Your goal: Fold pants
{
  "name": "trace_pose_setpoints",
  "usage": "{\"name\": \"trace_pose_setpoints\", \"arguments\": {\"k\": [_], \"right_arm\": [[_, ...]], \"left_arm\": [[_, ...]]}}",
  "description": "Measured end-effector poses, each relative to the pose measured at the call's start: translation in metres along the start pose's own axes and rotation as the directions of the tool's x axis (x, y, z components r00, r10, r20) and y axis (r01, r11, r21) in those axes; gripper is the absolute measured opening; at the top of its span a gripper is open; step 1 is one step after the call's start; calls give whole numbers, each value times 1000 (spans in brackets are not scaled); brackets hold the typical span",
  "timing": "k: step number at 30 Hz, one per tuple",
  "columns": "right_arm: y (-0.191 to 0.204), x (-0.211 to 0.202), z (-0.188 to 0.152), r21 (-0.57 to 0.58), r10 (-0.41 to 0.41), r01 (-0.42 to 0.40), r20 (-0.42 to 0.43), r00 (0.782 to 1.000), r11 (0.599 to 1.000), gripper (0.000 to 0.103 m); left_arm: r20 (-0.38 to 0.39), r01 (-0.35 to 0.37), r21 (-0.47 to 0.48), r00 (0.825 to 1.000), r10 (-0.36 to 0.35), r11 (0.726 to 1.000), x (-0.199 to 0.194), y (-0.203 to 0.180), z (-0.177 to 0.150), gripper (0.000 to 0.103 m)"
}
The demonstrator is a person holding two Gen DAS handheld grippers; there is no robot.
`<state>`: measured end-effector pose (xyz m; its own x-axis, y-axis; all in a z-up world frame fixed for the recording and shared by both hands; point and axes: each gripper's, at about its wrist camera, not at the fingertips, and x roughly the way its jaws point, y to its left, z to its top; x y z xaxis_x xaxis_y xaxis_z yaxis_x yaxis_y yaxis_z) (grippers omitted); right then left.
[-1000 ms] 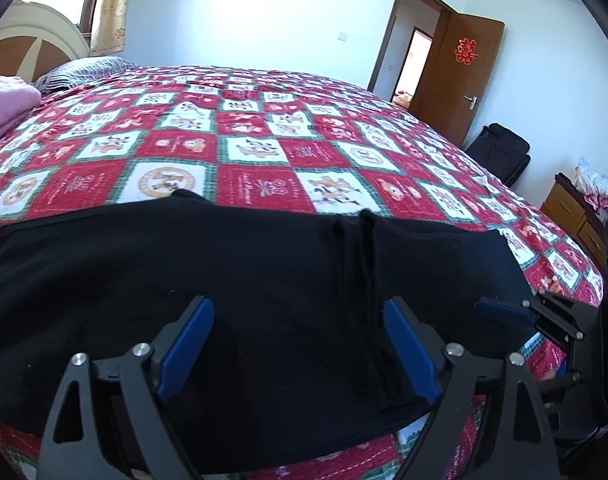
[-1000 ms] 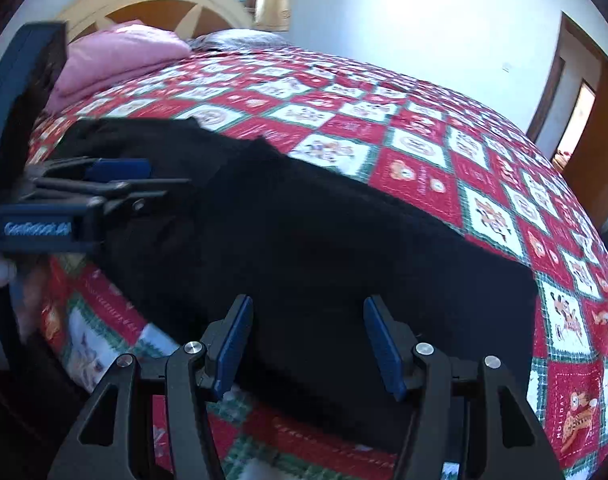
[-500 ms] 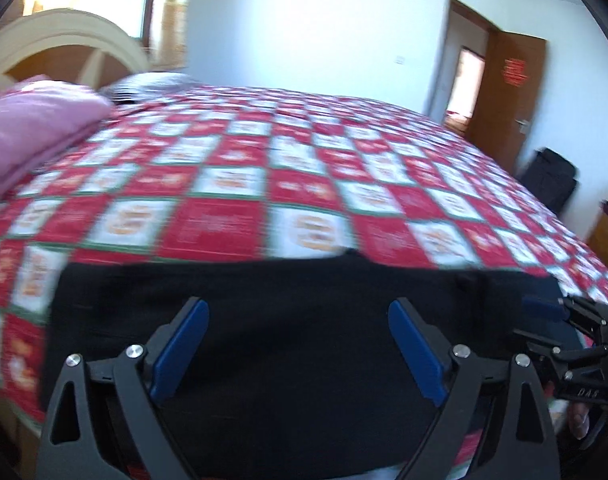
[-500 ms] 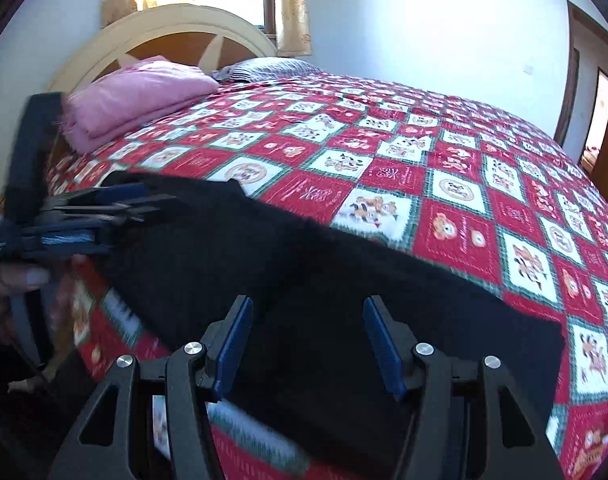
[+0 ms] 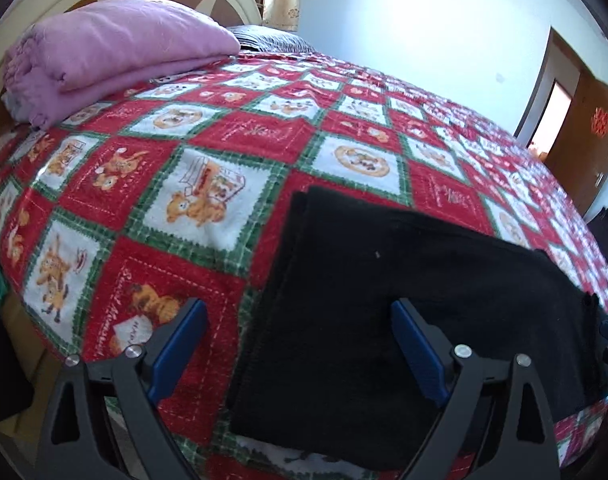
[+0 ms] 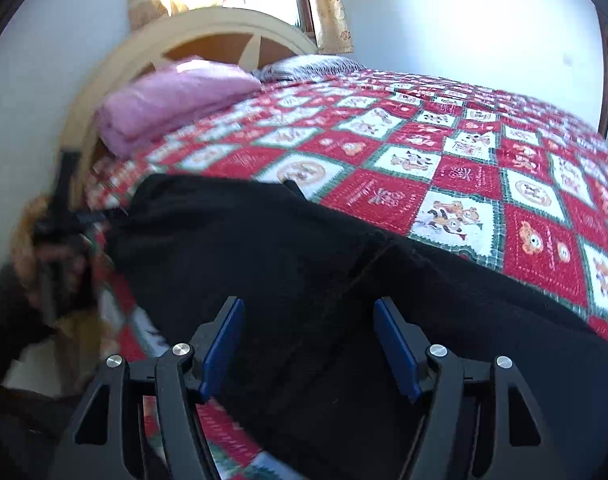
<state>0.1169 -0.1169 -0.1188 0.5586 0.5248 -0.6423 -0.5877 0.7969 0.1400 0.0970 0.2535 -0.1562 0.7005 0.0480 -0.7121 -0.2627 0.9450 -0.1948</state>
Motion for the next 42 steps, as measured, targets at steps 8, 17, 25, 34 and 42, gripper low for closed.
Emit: {"name": "trace_pose_setpoints", "arguments": {"k": [8, 17, 25, 34, 42], "right_arm": [[-11, -36, -1, 51, -42, 40, 49, 998, 998, 69], [-13, -31, -11, 74, -70, 68, 36, 997, 995, 69], [-19, -28, -13, 94, -100, 98, 23, 995, 991, 69], [-22, -24, -16, 114, -119, 117, 8, 993, 986, 69], [-21, -25, -15, 110, -120, 117, 15, 993, 987, 69]], "left_arm": [[24, 31, 43, 999, -32, 999, -4, -3, -3, 79], [45, -13, 85, 999, 9, 996, -7, -13, -3, 60], [73, -59, 110, 996, 51, 992, -7, -23, -8, 55], [60, 94, 28, 994, -96, 995, -8, -6, -3, 42], [38, 172, 15, 984, -172, 985, -10, -4, 2, 25]]}}
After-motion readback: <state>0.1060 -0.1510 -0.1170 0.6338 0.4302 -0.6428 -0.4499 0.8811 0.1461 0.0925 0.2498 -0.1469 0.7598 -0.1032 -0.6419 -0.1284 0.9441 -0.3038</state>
